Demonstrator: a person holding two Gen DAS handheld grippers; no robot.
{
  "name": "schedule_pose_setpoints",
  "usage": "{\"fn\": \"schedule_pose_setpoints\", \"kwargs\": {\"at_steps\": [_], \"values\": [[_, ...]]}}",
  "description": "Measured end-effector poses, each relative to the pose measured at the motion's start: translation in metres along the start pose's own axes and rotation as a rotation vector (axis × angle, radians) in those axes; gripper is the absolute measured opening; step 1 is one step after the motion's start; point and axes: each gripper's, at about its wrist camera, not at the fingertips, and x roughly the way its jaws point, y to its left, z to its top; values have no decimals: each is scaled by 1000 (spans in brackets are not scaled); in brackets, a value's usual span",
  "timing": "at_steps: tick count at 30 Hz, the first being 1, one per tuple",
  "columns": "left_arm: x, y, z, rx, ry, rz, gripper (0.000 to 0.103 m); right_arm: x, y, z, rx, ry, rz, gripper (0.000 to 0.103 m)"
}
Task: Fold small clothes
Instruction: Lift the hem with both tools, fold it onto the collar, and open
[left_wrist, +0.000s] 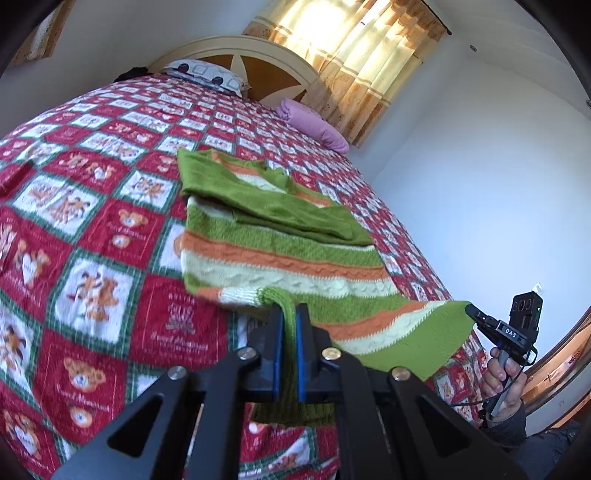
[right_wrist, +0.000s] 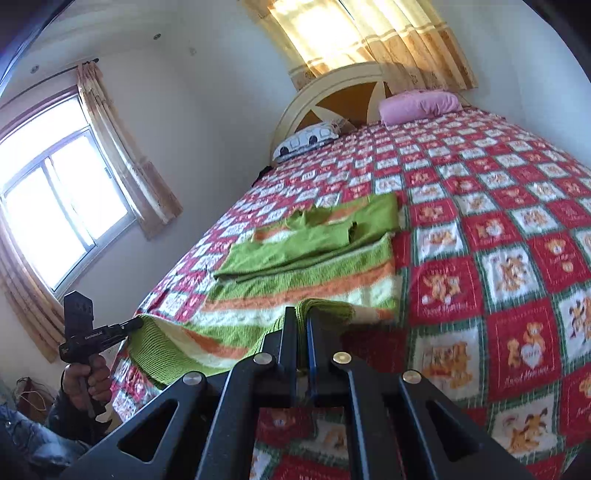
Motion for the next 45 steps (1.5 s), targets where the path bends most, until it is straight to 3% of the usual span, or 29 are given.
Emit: {"fn": "schedule_pose_setpoints", "kwargs": {"at_steps": [6,12,22,34,39,41,43,44,45], "values": [[-3,-9,34,43,-71,5,6,6,10,37,-33,-69,-4,3],[6,-12,74,116,-130,105,5,26,14,78,-65,-111,-20,3],[45,18,129,21,-161,66,5,81,10,136,-93,-114,-61,3],[111,55,195,-25,-140,140,5,182,-27,182,-58,-23,-153,3],[158,73,206,-21,-66,198,5,245,-59,184,-24,73,-222,3],[181,83,207,-9,-35,254,8,283,-80,178,1,173,-244,4],[198,91,205,29,-27,358,9,307,-94,169,-11,238,-322,9],[201,94,205,37,-22,397,13,312,-97,166,-28,244,-346,20],[202,99,204,33,-14,421,17,312,-97,162,-54,230,-358,42]]}}
